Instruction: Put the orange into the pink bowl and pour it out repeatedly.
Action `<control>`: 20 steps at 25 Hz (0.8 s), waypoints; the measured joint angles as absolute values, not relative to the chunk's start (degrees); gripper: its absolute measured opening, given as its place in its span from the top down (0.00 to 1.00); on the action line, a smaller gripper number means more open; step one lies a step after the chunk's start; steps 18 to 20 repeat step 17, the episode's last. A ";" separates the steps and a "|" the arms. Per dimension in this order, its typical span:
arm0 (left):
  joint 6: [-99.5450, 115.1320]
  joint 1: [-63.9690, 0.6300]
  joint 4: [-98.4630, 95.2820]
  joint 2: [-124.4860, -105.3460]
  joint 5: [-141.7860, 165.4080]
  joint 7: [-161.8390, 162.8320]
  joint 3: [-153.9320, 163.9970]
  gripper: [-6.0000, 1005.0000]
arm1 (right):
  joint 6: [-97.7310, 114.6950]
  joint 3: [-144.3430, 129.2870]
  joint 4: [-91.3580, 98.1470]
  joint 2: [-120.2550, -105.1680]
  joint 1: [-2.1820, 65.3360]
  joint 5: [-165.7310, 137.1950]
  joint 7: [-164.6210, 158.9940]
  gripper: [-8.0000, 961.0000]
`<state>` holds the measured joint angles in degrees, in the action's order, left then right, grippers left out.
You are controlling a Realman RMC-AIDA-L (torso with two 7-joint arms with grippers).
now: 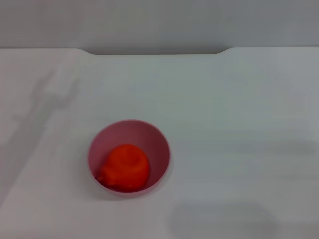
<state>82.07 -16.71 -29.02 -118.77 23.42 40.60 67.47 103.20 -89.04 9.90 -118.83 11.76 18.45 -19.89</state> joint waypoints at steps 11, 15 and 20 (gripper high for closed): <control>81.27 -14.97 -11.37 -118.95 10.90 19.28 70.91 0.20 | 98.40 -88.10 7.32 -118.83 11.53 19.05 -16.21 0.30; 81.28 -14.91 -9.40 -118.89 10.79 18.75 70.68 0.20 | 97.42 -87.99 7.28 -118.84 11.68 19.08 -16.17 0.30; 81.42 -14.75 -9.36 -118.86 10.75 18.76 70.67 0.20 | 97.17 -87.94 7.28 -118.83 11.80 19.10 -16.16 0.30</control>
